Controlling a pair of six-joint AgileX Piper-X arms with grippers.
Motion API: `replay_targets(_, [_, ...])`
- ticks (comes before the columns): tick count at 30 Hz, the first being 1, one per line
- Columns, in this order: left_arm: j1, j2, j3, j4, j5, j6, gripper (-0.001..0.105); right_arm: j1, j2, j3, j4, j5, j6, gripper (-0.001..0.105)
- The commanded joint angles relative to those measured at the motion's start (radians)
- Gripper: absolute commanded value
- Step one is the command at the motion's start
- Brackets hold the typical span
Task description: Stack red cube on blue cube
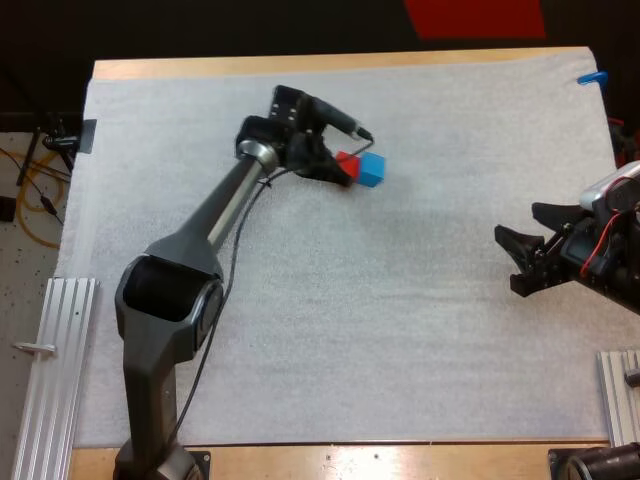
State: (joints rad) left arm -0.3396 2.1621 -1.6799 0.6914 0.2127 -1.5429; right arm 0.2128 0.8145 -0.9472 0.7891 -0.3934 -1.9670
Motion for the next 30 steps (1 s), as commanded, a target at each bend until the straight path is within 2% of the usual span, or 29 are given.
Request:
replay_targets(1, [-0.028, -0.014, -0.001, -0.017, 0.006, -0.022, 0.0, 0.003, -0.002, -0.004, 0.001, 0.0, -0.004, 0.056])
replay_targets(5, [-0.08, -0.014, -0.001, -0.015, -0.005, -0.026, 0.0, 0.003, -0.002, -0.004, 0.001, 0.0, -0.004, 0.056])
replay_targets(10, [-0.088, -0.071, -0.001, -0.006, -0.015, -0.029, 0.0, 0.003, -0.002, -0.004, 0.001, 0.0, -0.004, 0.056])
replay_targets(16, [-0.088, -0.236, -0.001, 0.04, -0.015, -0.014, 0.0, 0.003, -0.002, -0.004, -0.003, 0.0, -0.004, 0.056])
replay_targets(26, [-0.088, -0.526, -0.001, 0.217, -0.032, 0.055, 0.0, 0.003, -0.002, -0.004, -0.03, 0.0, -0.004, 0.056])
replay_targets(28, [-0.088, -0.578, 0.016, 0.231, -0.055, 0.063, 0.0, 0.003, -0.002, -0.004, -0.027, 0.0, -0.004, 0.056])
replay_targets(30, [-0.088, -0.651, 0.068, 0.231, -0.082, 0.071, 0.0, 0.003, -0.002, -0.004, -0.027, 0.0, -0.004, 0.056])
